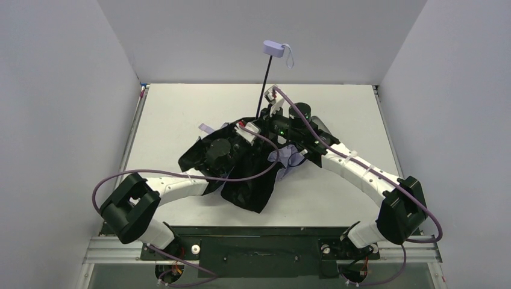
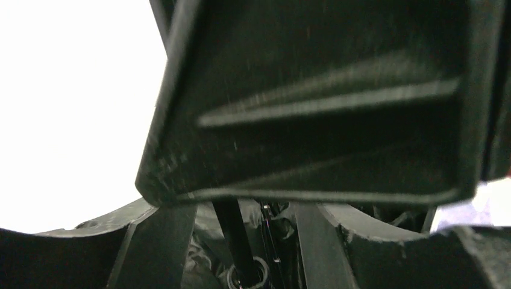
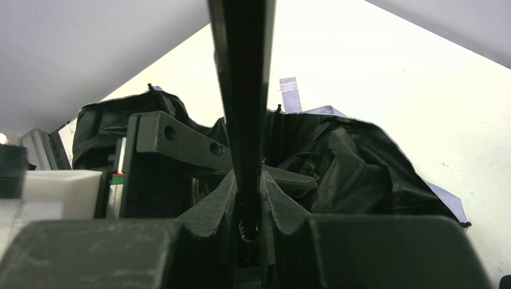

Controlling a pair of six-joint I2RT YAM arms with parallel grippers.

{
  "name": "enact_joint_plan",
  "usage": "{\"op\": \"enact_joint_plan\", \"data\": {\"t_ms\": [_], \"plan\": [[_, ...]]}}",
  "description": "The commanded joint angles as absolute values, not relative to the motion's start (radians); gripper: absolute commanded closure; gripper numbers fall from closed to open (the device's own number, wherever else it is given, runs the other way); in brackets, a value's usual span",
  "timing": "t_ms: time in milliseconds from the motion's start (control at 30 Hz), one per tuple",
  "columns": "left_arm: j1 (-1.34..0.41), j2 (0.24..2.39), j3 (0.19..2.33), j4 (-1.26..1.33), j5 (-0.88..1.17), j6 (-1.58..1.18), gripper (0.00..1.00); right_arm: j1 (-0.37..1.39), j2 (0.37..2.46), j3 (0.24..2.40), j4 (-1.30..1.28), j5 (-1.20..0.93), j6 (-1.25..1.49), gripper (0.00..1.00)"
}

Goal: Open the umbrella

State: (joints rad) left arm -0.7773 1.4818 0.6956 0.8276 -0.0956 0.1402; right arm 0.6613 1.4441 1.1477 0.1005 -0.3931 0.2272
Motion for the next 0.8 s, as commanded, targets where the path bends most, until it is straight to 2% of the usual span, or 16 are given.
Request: {"op": "enact_joint_plan", "data": {"t_ms": [0,300,400,433,533,767], "plan": [[-0.781,1.437,0.766,0.814,-0.067,0.157,0.48,0.674,1.388,1.17,0.171,-0.396,0.205,1.0],[-0.781,1.428,0.786,0.792,-0.071,0.143,0.63,0.676,1.396,1.188,0.136,-0.378,0.186,1.0],[-0.78,1.422,0.773,0.79,-0.074,0.149,0.63,0.678,1.402,1.205,0.111,-0.37,0.17,1.0],[-0.78,1.408,0.77,0.797,-0.05,0.158,0.59,0.678,1.404,1.208,0.101,-0.37,0.167,1.0],[-0.782,1.388,0.781,0.781,-0.043,0.151,0.57,0.678,1.404,1.205,0.098,-0.375,0.162,1.0],[-0.774,1.422,0.747,0.704,-0.072,0.07,0.8,0.677,1.413,1.23,0.093,-0.375,0.156,1.0]]}}
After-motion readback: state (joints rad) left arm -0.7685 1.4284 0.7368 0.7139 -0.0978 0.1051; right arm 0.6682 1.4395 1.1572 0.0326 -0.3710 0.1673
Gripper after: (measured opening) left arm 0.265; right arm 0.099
